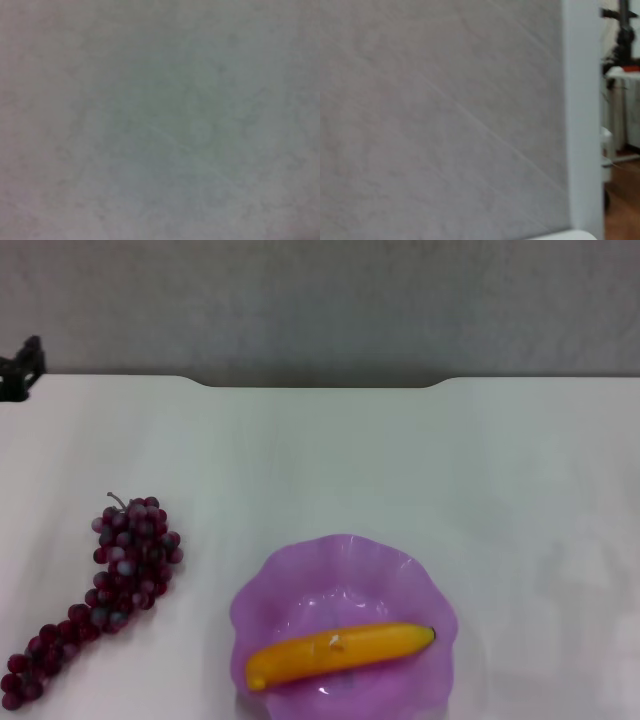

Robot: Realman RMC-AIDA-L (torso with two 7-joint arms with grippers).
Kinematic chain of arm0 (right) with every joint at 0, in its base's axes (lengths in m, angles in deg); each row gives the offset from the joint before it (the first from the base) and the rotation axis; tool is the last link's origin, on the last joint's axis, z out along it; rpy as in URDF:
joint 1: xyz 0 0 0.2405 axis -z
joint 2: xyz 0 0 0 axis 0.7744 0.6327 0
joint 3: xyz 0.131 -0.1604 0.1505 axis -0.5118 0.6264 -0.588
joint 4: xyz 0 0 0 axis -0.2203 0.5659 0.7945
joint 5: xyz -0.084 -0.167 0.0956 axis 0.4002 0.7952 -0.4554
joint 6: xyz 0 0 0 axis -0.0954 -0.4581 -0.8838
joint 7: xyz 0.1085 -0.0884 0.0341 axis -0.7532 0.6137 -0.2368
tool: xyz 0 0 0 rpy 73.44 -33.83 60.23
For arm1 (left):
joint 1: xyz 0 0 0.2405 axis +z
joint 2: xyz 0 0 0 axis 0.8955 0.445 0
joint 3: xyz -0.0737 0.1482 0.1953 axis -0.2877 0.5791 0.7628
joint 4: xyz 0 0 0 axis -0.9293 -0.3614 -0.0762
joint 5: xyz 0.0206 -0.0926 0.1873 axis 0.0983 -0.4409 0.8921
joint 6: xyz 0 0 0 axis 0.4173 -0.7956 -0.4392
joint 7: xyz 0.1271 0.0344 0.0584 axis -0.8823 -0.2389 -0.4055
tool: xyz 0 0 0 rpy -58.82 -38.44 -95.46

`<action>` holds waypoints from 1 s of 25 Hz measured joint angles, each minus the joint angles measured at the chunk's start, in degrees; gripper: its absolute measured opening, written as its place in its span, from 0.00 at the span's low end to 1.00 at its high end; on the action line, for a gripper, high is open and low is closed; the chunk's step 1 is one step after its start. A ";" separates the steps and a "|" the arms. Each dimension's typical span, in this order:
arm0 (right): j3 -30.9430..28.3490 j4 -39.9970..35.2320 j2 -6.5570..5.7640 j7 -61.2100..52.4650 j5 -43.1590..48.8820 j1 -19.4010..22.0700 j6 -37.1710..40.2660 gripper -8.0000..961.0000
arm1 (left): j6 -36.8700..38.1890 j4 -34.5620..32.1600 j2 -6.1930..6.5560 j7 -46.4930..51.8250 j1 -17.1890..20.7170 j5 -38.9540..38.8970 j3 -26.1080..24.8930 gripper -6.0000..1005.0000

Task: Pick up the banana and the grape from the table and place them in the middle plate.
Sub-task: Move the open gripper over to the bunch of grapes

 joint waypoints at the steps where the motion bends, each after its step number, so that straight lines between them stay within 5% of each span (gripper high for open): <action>1: -0.25 0.79 0.00 -0.10 -0.42 0.01 0.11 0.64 | -0.57 0.65 0.00 -0.54 0.09 -0.02 0.54 0.60; 9: -0.60 3.08 -0.01 -0.34 -1.39 0.02 0.81 0.64 | -16.25 6.49 0.01 -2.63 -1.46 -1.49 1.89 0.60; 13: -0.36 2.92 0.00 -0.34 -1.69 0.01 0.82 0.64 | -35.81 8.96 -0.07 -3.14 -7.11 -1.41 0.56 0.60; 18: -0.10 2.52 -0.01 -0.34 -1.71 -0.01 0.41 0.64 | -50.11 8.30 -0.03 -1.08 -12.81 -0.60 -2.98 0.60; 25: 0.19 2.37 -0.01 -0.34 -1.71 -0.29 0.29 0.64 | -59.08 3.58 -0.01 1.33 -18.34 4.10 -3.82 0.60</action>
